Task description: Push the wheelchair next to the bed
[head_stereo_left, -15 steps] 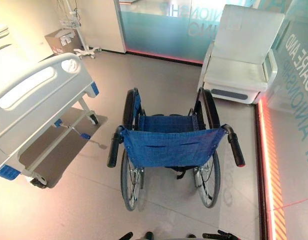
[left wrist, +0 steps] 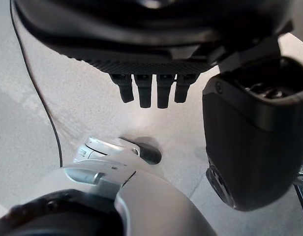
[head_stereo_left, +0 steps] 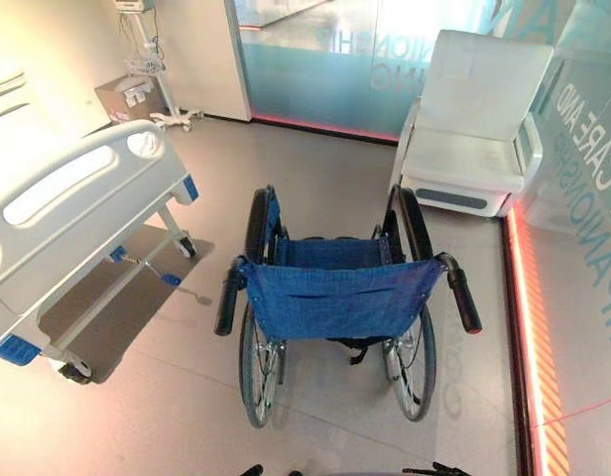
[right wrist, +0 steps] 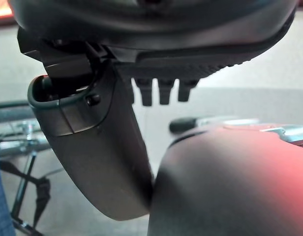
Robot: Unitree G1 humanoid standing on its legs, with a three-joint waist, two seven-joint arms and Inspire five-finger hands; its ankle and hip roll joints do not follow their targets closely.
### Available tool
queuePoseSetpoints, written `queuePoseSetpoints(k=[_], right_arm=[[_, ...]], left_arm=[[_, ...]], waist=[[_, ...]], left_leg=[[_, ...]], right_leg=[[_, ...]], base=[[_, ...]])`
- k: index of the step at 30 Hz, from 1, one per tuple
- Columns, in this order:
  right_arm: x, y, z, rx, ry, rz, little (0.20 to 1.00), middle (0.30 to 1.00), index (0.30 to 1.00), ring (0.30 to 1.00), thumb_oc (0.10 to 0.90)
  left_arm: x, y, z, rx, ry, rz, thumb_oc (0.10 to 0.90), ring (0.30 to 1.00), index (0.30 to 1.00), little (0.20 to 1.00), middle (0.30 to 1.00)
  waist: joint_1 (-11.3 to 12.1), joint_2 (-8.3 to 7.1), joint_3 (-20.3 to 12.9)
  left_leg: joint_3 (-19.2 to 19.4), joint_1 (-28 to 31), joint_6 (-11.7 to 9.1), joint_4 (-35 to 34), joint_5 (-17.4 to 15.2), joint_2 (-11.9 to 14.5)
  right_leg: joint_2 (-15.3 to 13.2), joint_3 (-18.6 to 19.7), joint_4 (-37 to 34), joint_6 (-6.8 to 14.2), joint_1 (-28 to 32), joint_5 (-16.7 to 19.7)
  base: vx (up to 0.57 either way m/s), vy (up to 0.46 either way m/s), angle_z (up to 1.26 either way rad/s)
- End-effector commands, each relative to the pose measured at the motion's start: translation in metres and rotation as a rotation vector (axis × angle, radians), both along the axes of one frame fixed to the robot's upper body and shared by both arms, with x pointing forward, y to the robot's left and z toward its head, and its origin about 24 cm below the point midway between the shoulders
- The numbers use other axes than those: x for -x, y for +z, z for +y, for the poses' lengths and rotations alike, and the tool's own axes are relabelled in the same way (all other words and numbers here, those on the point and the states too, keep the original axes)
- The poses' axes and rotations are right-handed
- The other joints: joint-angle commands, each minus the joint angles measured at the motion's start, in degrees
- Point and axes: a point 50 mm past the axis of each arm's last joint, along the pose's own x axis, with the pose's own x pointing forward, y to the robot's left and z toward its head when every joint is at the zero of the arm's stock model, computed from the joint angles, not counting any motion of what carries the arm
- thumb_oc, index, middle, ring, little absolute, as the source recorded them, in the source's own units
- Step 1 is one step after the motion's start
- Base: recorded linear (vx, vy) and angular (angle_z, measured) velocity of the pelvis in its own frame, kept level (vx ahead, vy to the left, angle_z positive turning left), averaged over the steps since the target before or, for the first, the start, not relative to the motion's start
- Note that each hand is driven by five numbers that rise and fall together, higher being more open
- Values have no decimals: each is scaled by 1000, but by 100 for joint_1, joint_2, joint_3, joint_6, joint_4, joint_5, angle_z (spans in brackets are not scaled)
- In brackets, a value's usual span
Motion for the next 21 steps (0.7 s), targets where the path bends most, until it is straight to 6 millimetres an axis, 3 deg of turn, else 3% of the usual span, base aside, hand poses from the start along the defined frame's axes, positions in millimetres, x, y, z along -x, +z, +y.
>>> queuePoseSetpoints(k=[1, 7, 12, 19, 20, 21], right_arm=[[16, -5, 11, 28, 34, 75, 900, 900, 900, 900, 800], [-7, 2, -3, 130, -68, -42, 900, 900, 900, 900, 800], [-35, 20, -30, 257, -227, -199, 900, 900, 900, 900, 800], [-75, 68, -75, 493, -433, -488, 900, 900, 900, 900, 800], [-88, 88, -85, 552, -482, -586, 900, 900, 900, 900, 800], [-91, 94, -87, 567, -495, -614, 900, 900, 900, 900, 800]], left_arm=[[-12, -3, -20, 26, -17, 2, 800, 900, 900, 900, 900], [-26, 1, -10, -19, 36, -89, 800, 900, 900, 900, 900], [-43, 11, 14, -103, 121, -212, 800, 900, 900, 900, 900], [-72, 42, 56, -278, 204, -421, 800, 900, 900, 900, 900], [-79, 51, 64, -313, 236, -472, 800, 900, 900, 900, 900], [-81, 54, 66, -327, 248, -491, 800, 900, 900, 900, 900]], waist=[[-68, 76, 178], [-94, 90, 264], [-97, 95, 277], [-69, 121, 266], [-54, 131, 276], [-51, 134, 280]], left_leg=[[250, -160, -66, 57, -75, -2], [231, -177, -50, 57, -64, -5], [218, -203, -23, 57, -65, 1], [188, -236, -13, 57, -54, -11], [171, -243, -13, 57, -48, -18], [166, -242, -13, 57, -46, -19]], right_leg=[[-108, -78, 31, -48, -229, 346], [-102, -25, 62, -33, -280, 362], [-90, 25, 44, -17, -307, 376], [-105, 1, 32, 9, -327, 403], [-109, -12, 30, 6, -330, 412], [-110, -15, 30, 6, -327, 414]], base=[[0, 0, 0], [0, 0, 0], [29, 0, -1], [15, 2, 0], [0, 0, 0], [32, 8, 0]])
